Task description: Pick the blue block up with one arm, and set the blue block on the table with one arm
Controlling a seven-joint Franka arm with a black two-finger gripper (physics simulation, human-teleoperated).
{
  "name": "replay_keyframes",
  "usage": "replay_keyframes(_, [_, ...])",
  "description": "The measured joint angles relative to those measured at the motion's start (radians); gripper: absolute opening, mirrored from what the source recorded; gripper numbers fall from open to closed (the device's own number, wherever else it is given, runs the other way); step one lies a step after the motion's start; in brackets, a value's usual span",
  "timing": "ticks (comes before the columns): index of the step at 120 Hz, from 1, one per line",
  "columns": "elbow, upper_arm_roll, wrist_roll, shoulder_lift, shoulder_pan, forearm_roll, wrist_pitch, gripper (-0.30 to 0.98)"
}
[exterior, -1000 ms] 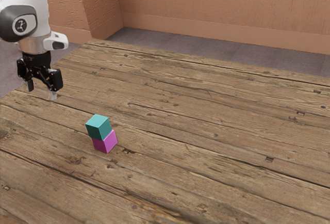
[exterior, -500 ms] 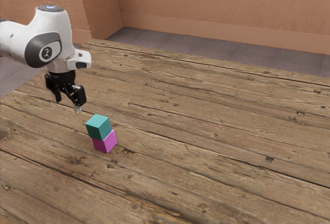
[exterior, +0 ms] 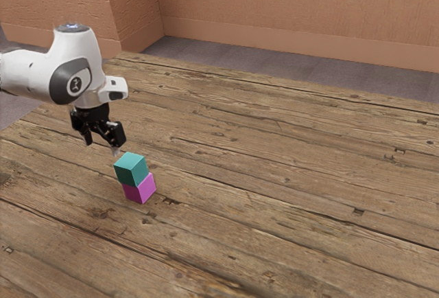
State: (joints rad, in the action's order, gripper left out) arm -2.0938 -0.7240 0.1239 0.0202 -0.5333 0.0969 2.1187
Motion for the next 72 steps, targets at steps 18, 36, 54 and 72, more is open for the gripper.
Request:
replay_keyframes(18, [0.001,0.001,0.005,0.053,-0.009,-0.043,0.032,0.69])
replay_keyframes(36, [0.009,0.002,0.011,0.103,-0.019,-0.073,0.06,0.69])
replay_keyframes(54, [0.041,0.013,0.016,0.164,0.005,-0.097,0.073,0.69])
replay_keyframes(72, [0.06,0.034,0.02,0.202,0.004,-0.119,0.087,0.69])
